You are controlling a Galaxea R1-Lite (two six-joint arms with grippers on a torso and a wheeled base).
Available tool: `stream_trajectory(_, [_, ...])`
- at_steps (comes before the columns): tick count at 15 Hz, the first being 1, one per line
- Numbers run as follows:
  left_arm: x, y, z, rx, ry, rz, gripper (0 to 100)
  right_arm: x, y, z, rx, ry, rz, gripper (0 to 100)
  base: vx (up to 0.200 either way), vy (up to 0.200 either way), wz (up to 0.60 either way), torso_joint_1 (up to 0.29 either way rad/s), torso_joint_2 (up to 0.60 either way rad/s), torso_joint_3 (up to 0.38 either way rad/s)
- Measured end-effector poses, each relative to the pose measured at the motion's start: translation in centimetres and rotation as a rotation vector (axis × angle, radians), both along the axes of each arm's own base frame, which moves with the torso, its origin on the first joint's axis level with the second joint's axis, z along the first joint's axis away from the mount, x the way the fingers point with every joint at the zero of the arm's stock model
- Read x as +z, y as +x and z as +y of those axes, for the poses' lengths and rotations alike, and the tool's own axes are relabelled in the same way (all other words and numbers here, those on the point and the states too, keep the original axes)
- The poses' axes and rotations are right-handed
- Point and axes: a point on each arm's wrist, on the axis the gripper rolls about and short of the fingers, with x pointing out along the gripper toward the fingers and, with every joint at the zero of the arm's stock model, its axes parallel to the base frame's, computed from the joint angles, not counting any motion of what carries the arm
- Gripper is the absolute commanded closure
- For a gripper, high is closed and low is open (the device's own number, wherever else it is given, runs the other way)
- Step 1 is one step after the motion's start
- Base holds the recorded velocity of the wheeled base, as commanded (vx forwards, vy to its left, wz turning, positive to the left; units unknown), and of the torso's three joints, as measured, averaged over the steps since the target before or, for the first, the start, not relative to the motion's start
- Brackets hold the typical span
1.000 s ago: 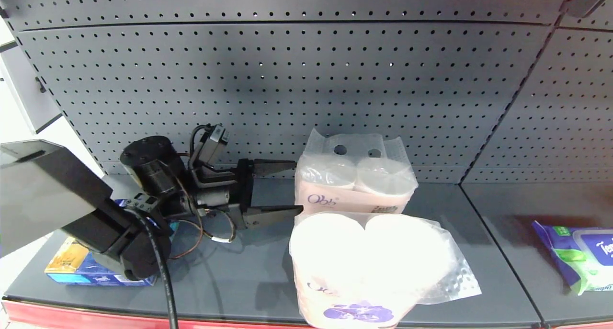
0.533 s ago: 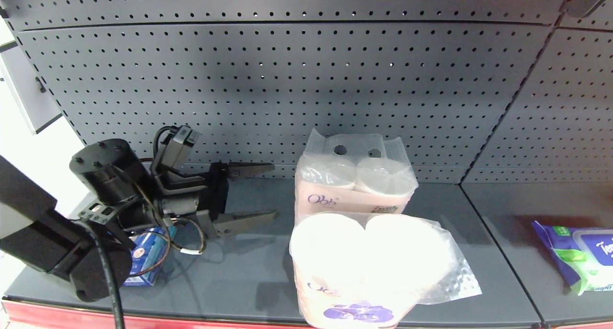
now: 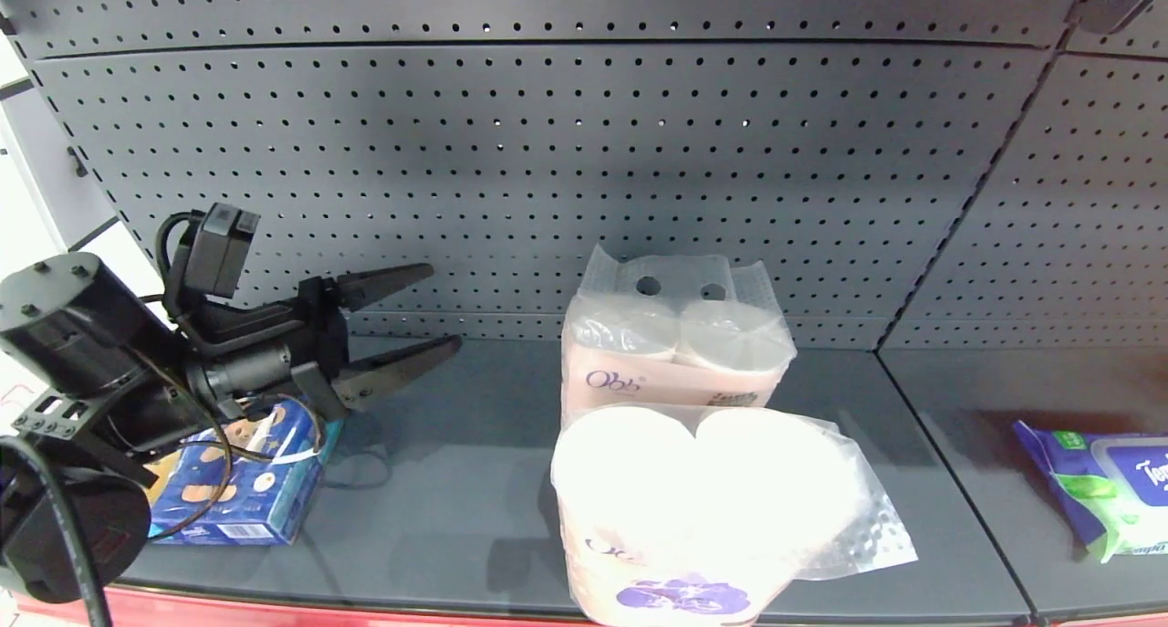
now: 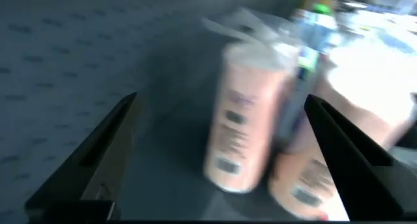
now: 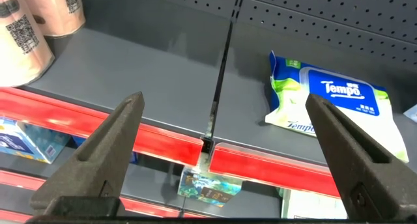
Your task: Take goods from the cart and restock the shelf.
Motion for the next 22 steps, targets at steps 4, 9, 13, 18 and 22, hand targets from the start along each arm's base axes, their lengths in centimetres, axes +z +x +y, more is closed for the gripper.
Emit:
stream_trajectory(4, [0.7,-0.5,0.3,0.164,-0.045,-0.013,0,-0.1,0.0,0.0,-0.003,-0.001,0.000,0,0.000,0.000,0.00,0.000,0.00,0.000])
stream_trajectory(9, [-0.2,-2.7,1.2,0.365,-0.072,0.049,0,-0.3,0.0,0.0,-0.005,0.000,-0.001,0,0.000,0.000,0.00,0.000,0.00,0.000])
stream_trajectory(13, [-0.6,-4.2,1.7,0.440,-0.075,0.074,0,-0.5,0.0,0.0,-0.005,-0.001,0.008,0,0.000,0.000,0.00,0.000,0.00,0.000])
stream_trajectory(18, [-1.6,-5.3,2.3,0.657,-0.051,0.097,0,-1.4,0.0,0.0,-0.006,0.001,0.012,0,0.000,0.000,0.00,0.000,0.00,0.000])
stream_trajectory(22, [-2.1,-5.4,2.8,0.865,0.008,0.108,0,-1.8,-0.1,0.0,-0.007,0.004,0.003,0,0.000,0.000,0.00,0.000,0.00,0.000])
